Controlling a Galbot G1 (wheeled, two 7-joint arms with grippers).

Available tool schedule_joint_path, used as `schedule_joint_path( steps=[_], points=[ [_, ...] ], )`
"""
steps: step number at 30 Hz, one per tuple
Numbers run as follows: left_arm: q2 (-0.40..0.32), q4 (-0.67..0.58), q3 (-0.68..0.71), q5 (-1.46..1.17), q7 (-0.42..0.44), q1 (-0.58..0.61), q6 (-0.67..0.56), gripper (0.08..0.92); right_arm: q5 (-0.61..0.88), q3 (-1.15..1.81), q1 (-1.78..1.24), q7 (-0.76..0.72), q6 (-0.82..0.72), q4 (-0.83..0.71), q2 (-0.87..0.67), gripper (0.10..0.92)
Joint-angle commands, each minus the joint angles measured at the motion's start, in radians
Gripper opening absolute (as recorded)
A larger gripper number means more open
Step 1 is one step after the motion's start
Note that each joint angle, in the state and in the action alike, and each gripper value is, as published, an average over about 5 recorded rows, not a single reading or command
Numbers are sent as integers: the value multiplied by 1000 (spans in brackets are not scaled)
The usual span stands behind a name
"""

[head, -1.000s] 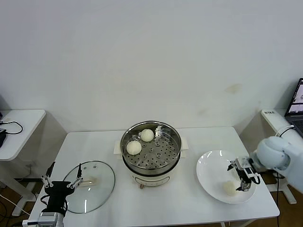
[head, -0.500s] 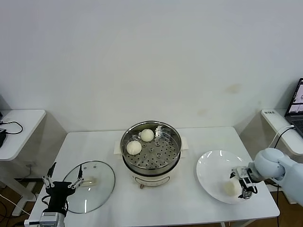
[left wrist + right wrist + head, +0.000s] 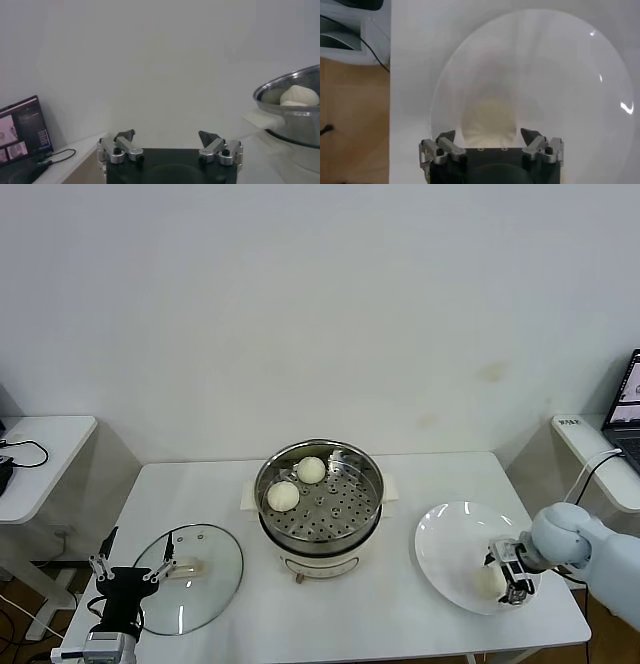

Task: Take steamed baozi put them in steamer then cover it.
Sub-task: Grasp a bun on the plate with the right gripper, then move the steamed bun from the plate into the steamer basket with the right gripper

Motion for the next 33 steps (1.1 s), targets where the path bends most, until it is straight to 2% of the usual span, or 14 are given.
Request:
schedule_joint_path(
  steps=[1,9,18,24,33],
  points=[
    [-2,-2,1,1,0,1,0,823,-6,10,-14,2,-1,-21,13,724],
    [-2,-12,0,2,0,2,1,823,12,11,25,-35,-5,-16,7,632],
    [-3,-12,3,0,-1,-1,-1,823,110,-13,215,-102,-8,-27,-4,628],
    [0,-8,6,-1,0,-10,-1,823,193,-133,447,-115,-21,-40,0,628],
    [5,0,7,-4,0,-23,-1,823,327,-318,803,-114,-50,-98,122,628]
  ],
)
